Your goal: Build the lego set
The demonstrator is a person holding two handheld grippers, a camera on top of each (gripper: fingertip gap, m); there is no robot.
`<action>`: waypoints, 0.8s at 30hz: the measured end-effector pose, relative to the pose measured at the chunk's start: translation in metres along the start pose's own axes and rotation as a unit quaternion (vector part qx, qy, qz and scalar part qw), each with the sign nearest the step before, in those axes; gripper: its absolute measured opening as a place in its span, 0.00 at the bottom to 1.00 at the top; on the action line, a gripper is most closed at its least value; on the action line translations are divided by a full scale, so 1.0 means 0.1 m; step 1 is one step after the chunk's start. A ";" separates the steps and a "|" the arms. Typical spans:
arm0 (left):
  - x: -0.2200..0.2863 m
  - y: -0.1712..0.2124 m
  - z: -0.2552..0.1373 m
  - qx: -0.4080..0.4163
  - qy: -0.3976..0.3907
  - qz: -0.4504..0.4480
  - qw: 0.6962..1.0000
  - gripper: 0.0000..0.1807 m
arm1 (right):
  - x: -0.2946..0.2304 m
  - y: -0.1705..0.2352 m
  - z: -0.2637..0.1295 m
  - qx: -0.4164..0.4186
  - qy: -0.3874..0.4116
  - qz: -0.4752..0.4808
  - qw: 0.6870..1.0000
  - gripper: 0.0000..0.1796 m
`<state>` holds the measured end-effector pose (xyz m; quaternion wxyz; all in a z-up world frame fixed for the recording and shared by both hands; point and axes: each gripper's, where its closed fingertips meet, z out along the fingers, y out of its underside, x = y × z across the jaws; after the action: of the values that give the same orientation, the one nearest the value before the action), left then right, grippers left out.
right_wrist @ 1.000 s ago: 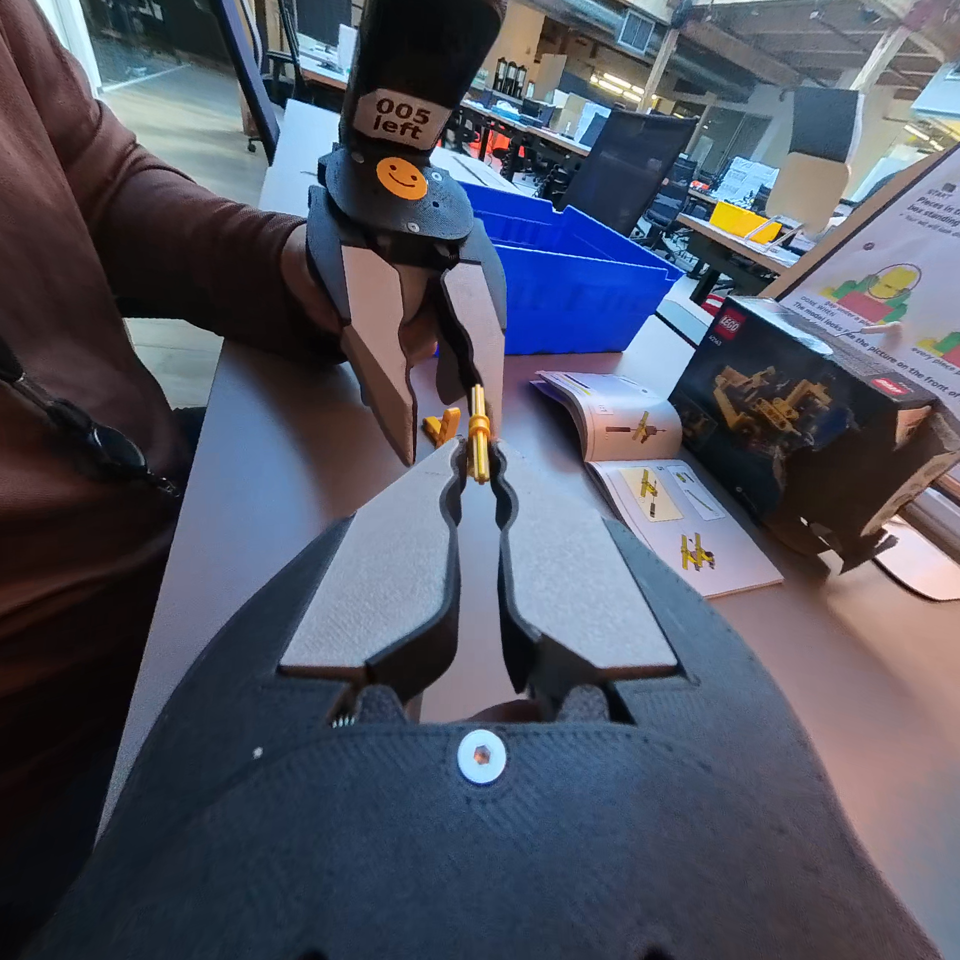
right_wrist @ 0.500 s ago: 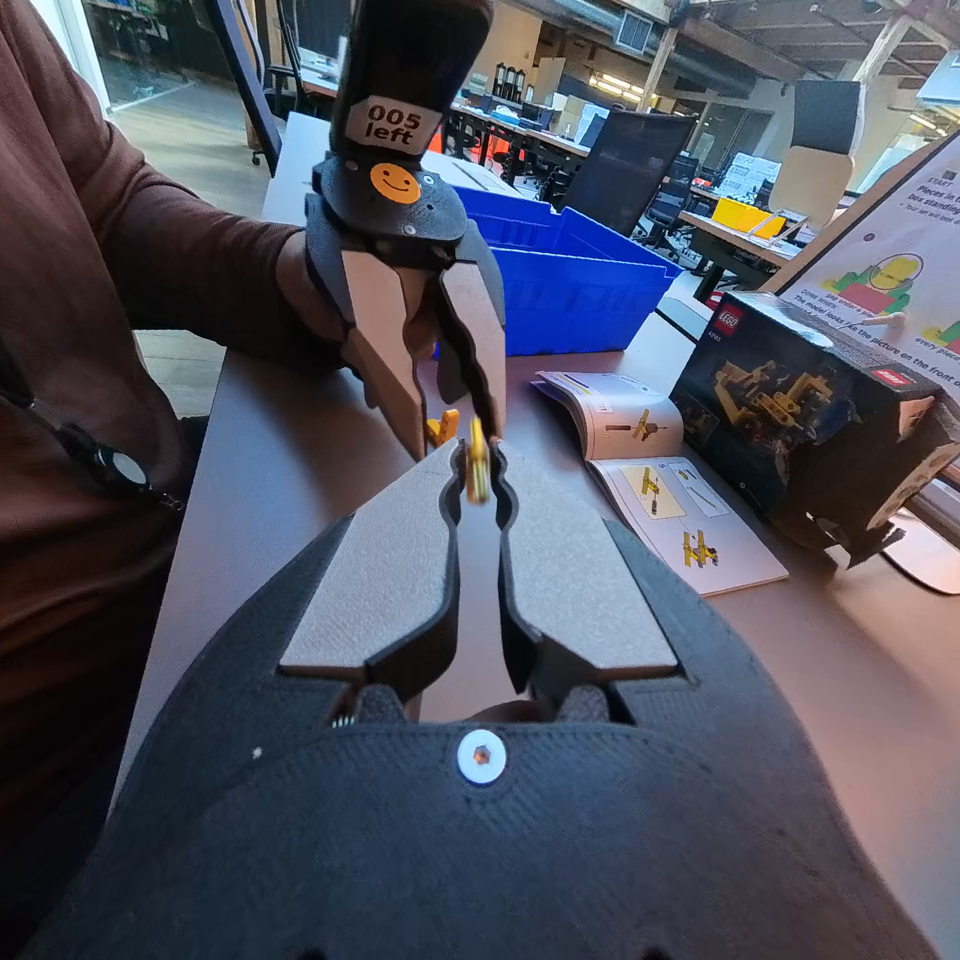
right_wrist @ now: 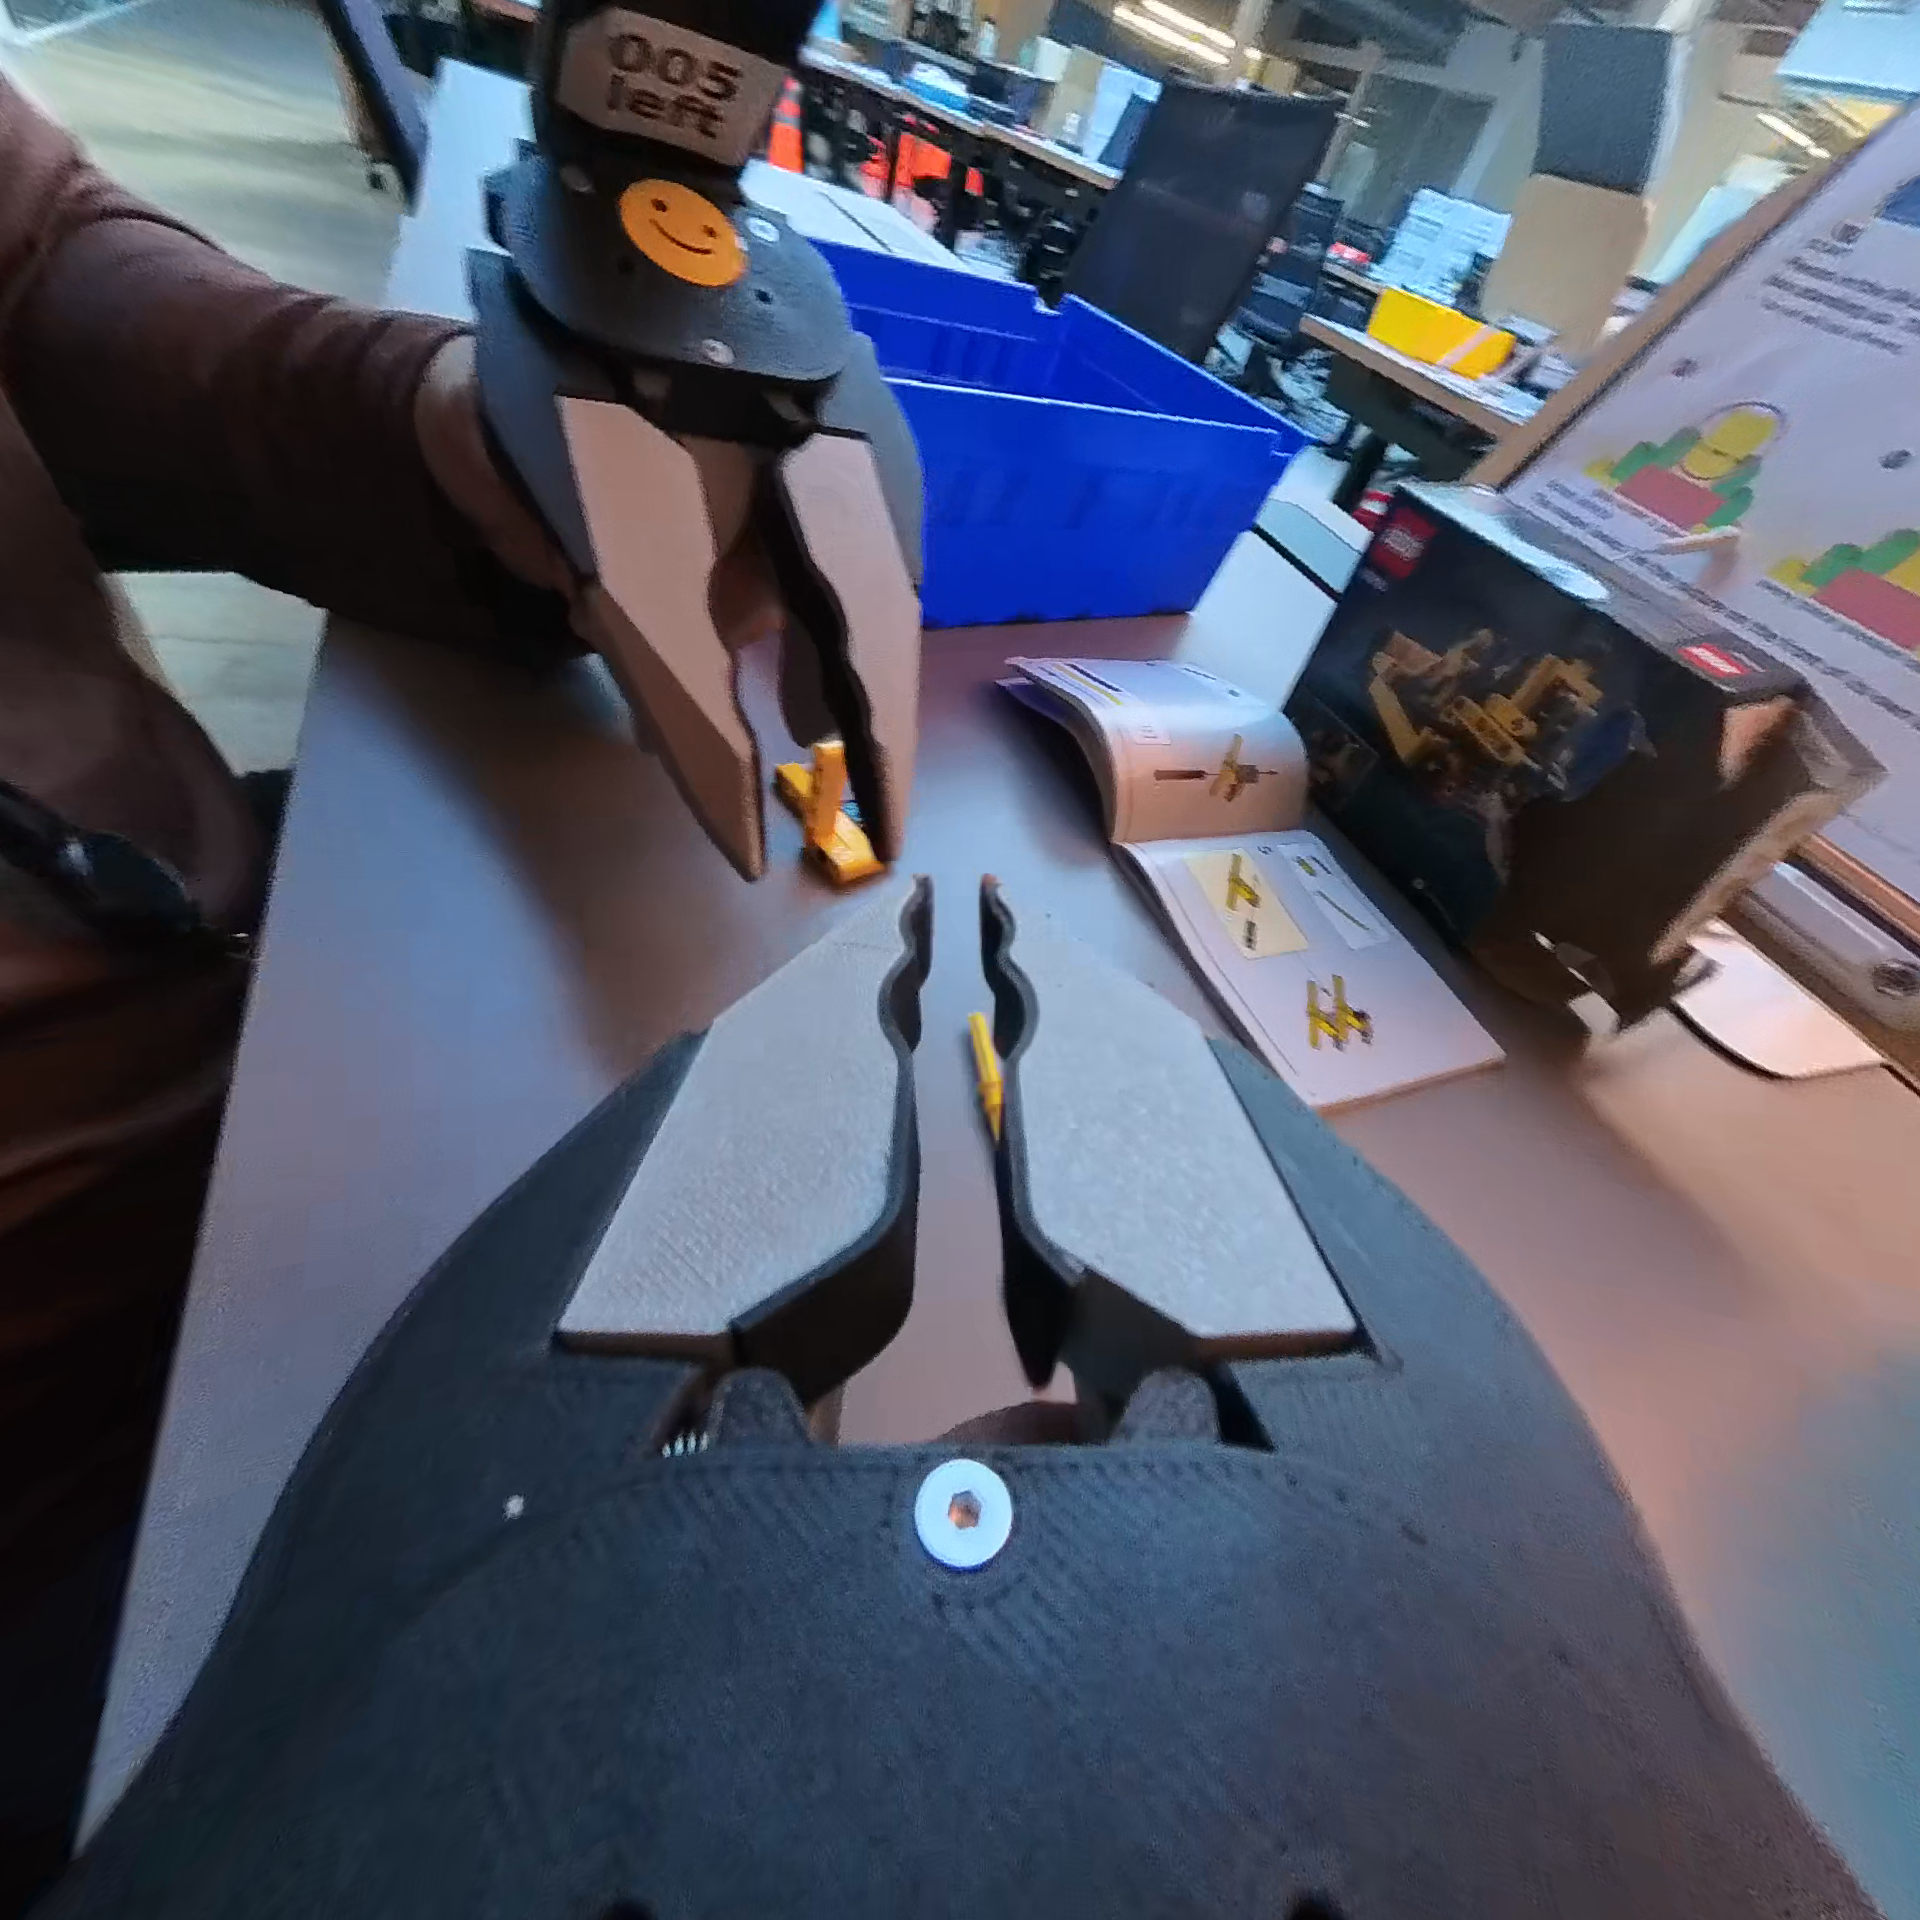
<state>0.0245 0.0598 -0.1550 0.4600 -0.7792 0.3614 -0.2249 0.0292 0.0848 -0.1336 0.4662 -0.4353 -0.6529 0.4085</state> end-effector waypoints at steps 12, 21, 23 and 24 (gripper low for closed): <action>0.15 -0.04 -0.06 0.022 0.043 -0.006 0.999 0.15 | 0.24 0.29 0.04 -0.082 0.050 -0.033 0.995 0.09; 0.14 0.04 -0.09 0.018 0.043 -0.017 0.999 0.15 | 0.28 0.51 0.00 -0.137 0.045 -0.030 0.989 0.13; 0.17 0.05 -0.08 0.015 0.050 -0.018 0.998 0.15 | 0.27 0.55 0.02 -0.152 0.045 -0.039 0.987 0.13; 0.18 0.05 -0.08 0.013 0.050 -0.016 0.999 0.15 | 0.25 0.57 0.03 -0.160 0.043 -0.044 0.985 0.13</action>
<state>0.0286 0.0400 -0.1558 0.4478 -0.7665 0.3686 -0.2759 0.0322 0.1250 -0.1819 0.4360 -0.4922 -0.7075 0.2590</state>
